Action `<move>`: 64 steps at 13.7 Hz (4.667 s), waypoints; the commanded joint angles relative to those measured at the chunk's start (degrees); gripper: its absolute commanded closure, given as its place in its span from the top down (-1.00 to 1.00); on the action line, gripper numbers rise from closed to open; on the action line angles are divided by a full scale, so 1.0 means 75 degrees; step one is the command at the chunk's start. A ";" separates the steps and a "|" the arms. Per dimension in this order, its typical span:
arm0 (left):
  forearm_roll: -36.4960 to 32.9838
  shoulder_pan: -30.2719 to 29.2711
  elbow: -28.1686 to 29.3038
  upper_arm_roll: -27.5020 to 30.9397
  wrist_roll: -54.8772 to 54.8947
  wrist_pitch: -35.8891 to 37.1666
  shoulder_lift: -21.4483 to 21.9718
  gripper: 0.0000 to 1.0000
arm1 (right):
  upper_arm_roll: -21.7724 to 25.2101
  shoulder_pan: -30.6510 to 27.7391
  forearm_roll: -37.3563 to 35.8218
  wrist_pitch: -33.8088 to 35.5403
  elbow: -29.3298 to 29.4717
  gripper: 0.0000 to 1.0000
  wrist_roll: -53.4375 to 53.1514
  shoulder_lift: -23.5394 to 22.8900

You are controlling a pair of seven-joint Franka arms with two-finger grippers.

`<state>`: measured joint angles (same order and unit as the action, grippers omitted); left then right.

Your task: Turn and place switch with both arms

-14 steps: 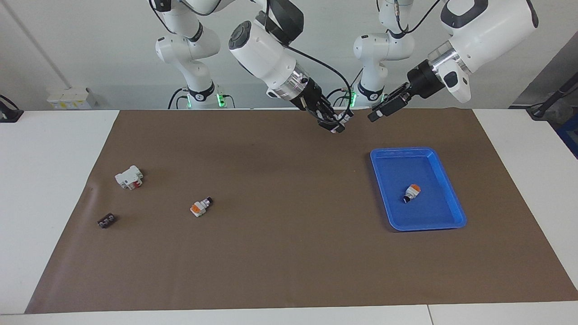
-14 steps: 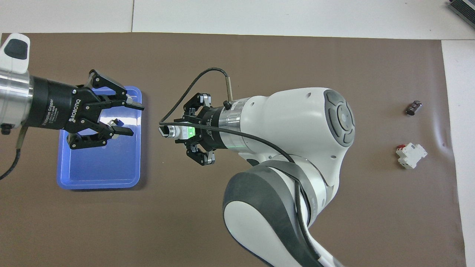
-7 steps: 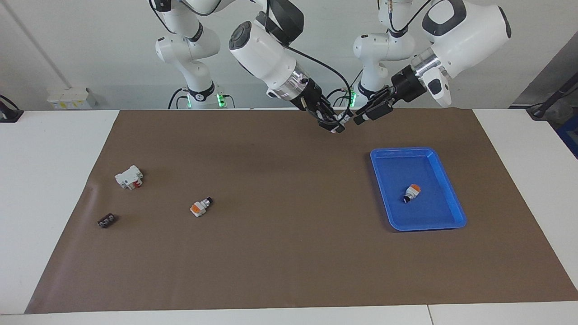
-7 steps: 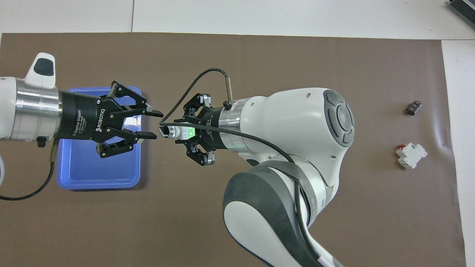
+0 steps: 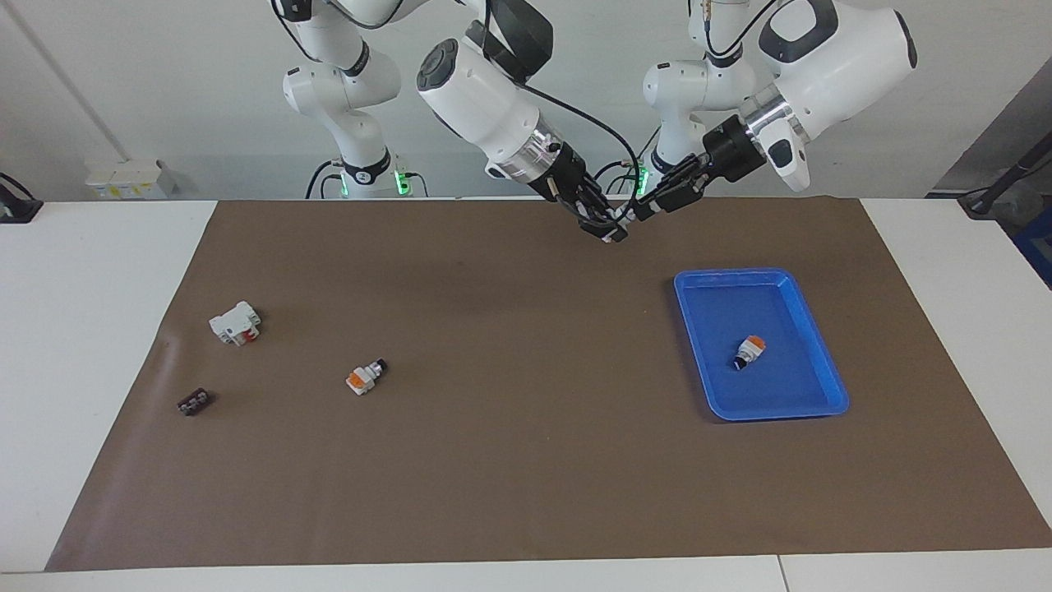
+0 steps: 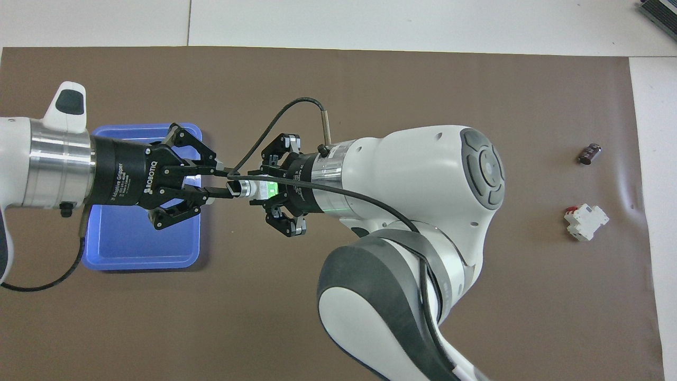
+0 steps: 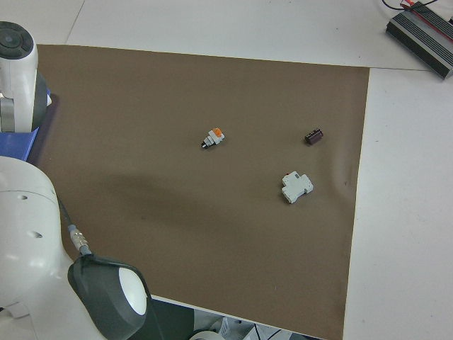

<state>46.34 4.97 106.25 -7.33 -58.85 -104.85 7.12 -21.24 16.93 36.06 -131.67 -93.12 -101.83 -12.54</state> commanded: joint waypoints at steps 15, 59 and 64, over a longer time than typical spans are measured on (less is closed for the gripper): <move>0.0220 0.0345 0.0247 0.0004 0.2229 -0.0153 0.0234 -1.00 | -0.0004 -0.0043 0.0044 0.0084 -0.0088 -1.00 0.0171 0.0113; -0.2528 -0.1177 0.0376 0.0098 1.1749 0.0914 0.0339 -1.00 | 0.0055 -0.0405 -0.2517 0.1463 -0.0287 1.00 0.2181 0.1038; -0.4816 -0.2208 0.0679 0.0098 1.1761 0.0201 0.0339 -1.00 | 0.0066 -0.1680 -0.3670 0.2275 -0.0323 1.00 0.6279 0.1297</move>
<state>14.77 -8.98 108.30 -5.93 29.58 -99.77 8.13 -20.39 8.81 9.99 -115.27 -94.38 -66.07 -3.97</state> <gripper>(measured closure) 0.890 0.000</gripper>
